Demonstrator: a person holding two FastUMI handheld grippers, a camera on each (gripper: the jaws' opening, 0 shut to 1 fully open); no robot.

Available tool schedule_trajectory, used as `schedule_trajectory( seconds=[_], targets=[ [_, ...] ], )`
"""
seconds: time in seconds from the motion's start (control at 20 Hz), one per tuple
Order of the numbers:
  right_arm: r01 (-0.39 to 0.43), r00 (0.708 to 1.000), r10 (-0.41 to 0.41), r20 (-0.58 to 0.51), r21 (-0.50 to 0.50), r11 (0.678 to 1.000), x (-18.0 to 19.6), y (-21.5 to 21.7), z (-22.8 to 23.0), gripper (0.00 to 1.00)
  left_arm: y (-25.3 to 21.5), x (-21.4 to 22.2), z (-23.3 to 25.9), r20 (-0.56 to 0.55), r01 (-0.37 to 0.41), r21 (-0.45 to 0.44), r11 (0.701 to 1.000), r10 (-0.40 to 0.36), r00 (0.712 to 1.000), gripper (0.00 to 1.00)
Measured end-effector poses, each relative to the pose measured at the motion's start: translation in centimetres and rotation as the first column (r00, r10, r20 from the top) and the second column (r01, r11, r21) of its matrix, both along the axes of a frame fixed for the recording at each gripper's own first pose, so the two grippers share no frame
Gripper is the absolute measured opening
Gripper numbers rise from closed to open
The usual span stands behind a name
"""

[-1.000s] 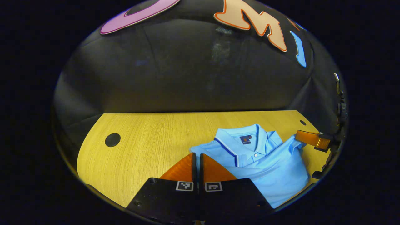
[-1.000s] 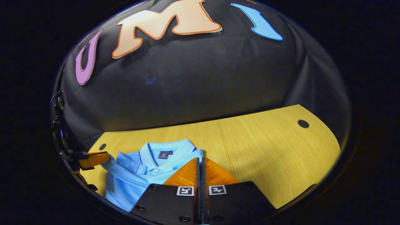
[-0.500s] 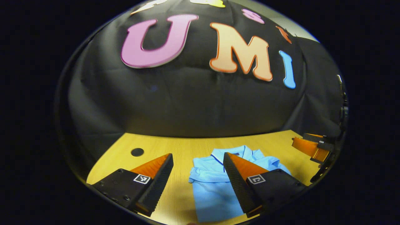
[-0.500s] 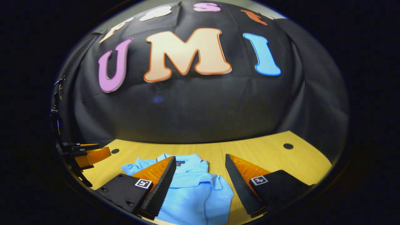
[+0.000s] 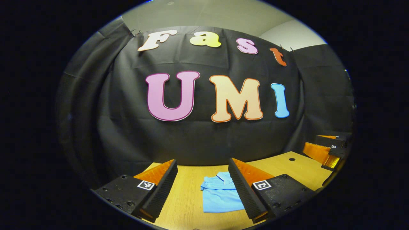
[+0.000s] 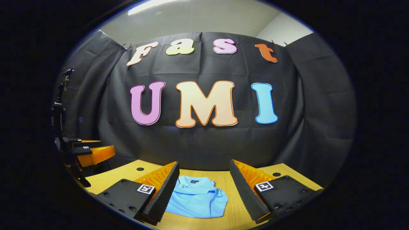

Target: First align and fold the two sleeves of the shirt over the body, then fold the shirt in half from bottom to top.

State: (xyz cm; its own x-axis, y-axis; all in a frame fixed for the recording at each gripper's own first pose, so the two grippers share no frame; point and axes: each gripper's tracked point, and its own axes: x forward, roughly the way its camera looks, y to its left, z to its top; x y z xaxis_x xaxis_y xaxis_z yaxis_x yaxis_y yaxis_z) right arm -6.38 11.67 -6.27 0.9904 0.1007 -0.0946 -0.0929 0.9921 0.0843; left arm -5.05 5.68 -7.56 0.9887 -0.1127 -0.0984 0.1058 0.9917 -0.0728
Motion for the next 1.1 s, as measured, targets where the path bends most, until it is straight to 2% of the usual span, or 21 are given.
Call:
schedule_trajectory(
  seconds=[0.2,0.35,0.7,1.1],
  targets=[
    [0.003,1.000,-0.003,-0.007,-0.002,1.000,-4.5,-0.7,0.7,0.98,0.0,-3.3,1.6,0.025,0.002,0.010,1.000,-0.002,1.000,0.95],
    [0.002,1.000,-0.002,0.000,-0.002,1.000,-5.5,-0.7,1.1,0.96,0.1,-4.5,2.5,0.043,0.003,0.024,1.000,-0.004,0.999,0.93],
    [-0.019,0.999,0.019,0.030,-0.018,1.000,-6.4,-0.2,2.5,0.98,0.2,-5.5,3.7,0.068,0.003,0.038,0.999,-0.005,0.998,0.96],
    [-0.018,0.999,0.019,0.036,-0.018,1.000,-5.6,-0.2,2.9,0.98,0.5,-5.1,4.0,0.077,-0.004,0.050,0.999,0.000,0.997,0.94]
  ],
)
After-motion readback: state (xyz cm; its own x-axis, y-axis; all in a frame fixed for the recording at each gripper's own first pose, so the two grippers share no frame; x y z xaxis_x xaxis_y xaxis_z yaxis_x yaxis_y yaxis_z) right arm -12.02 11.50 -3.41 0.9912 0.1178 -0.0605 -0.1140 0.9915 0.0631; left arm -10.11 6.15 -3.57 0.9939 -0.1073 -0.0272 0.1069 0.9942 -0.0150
